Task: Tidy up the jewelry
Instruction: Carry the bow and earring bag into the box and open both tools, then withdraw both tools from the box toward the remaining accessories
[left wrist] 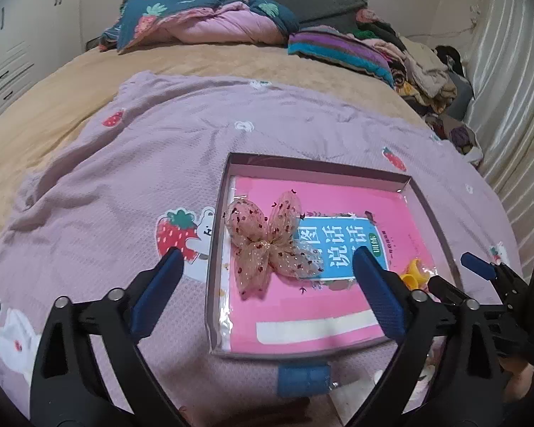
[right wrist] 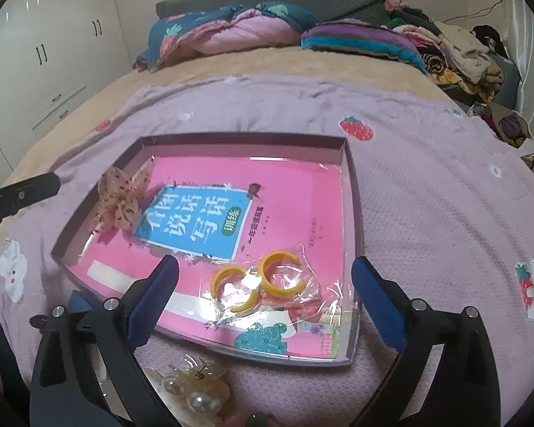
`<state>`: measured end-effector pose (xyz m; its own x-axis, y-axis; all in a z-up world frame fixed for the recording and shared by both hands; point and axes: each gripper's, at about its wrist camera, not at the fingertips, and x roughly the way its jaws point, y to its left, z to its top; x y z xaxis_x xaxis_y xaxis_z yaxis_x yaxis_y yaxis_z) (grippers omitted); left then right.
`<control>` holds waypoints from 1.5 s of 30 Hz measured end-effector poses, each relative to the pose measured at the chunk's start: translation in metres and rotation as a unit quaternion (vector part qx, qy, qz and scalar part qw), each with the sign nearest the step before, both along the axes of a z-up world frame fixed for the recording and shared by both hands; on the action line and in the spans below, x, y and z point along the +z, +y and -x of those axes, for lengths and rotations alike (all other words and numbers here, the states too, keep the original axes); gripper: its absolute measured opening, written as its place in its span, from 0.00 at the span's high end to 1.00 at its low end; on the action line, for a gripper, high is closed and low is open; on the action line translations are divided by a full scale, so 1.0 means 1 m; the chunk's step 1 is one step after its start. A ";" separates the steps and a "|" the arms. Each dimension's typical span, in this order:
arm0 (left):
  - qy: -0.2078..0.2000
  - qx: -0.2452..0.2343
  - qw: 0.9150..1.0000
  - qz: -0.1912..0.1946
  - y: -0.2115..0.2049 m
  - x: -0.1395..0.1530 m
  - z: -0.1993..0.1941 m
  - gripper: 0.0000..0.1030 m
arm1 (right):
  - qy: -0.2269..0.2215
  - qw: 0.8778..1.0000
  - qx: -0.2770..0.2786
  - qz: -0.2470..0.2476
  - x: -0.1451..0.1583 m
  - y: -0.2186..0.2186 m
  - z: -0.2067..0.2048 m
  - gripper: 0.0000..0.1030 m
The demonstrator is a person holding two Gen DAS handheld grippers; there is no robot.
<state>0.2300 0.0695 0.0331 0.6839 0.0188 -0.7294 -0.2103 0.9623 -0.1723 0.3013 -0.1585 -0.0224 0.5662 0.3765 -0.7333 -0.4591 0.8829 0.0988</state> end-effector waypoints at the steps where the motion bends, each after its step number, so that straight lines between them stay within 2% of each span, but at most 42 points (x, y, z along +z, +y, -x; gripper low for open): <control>1: -0.002 0.002 1.000 0.001 0.000 0.003 0.003 0.11 | -0.003 1.000 -0.002 -0.005 0.004 -0.003 0.002 0.06; 13: -0.035 0.010 0.999 -0.007 -0.010 0.039 0.046 0.09 | -0.064 0.997 0.000 -0.042 0.054 -0.019 0.040 0.04; 25: -0.059 0.006 0.998 -0.004 -0.011 0.061 0.085 0.09 | -0.130 0.991 -0.028 -0.028 0.093 -0.032 0.086 0.04; 33: -0.087 0.004 0.996 0.003 -0.006 0.071 0.111 0.09 | -0.153 0.987 -0.029 -0.042 0.109 -0.042 0.124 0.04; 45: -0.103 -0.012 0.995 0.008 -0.004 0.076 0.142 0.09 | -0.145 0.988 -0.013 -0.042 0.115 -0.039 0.161 0.04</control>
